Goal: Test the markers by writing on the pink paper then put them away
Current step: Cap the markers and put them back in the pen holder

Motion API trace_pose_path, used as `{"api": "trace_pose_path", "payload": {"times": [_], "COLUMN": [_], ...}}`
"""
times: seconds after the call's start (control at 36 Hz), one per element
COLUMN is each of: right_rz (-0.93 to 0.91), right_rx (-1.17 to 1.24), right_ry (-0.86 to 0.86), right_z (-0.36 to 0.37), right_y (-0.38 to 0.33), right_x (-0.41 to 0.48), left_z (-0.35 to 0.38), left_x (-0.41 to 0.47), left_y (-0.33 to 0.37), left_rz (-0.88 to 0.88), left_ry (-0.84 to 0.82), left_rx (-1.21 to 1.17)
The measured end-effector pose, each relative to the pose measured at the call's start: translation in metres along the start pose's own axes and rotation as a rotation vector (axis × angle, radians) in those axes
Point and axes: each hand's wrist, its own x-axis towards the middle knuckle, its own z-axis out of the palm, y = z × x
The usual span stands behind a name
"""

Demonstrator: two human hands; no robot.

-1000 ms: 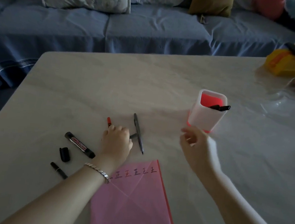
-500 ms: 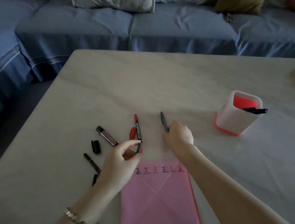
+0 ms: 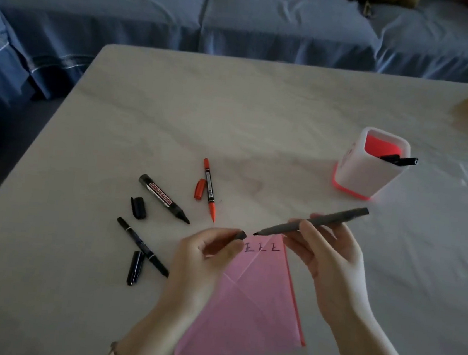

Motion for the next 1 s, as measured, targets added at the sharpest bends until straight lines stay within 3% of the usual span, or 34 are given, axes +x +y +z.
{"api": "trace_pose_path", "payload": {"times": [0.39, 0.75, 1.0], "right_rz": [-0.082, -0.095, -0.09], "right_rx": [-0.008, 0.082, 0.092], "right_ry": [0.0, -0.226, -0.235], "right_z": [-0.002, -0.01, -0.014], "right_y": [0.01, 0.011, 0.012], "right_x": [-0.022, -0.03, -0.035], "left_z": [0.0, 0.0, 0.0], "left_x": [-0.013, -0.023, -0.025], "left_y": [0.0, 0.014, 0.016], "left_rz": [-0.003, 0.04, 0.185], "left_ry": [-0.041, -0.262, -0.326], "left_rx": [0.108, 0.199, 0.404]}}
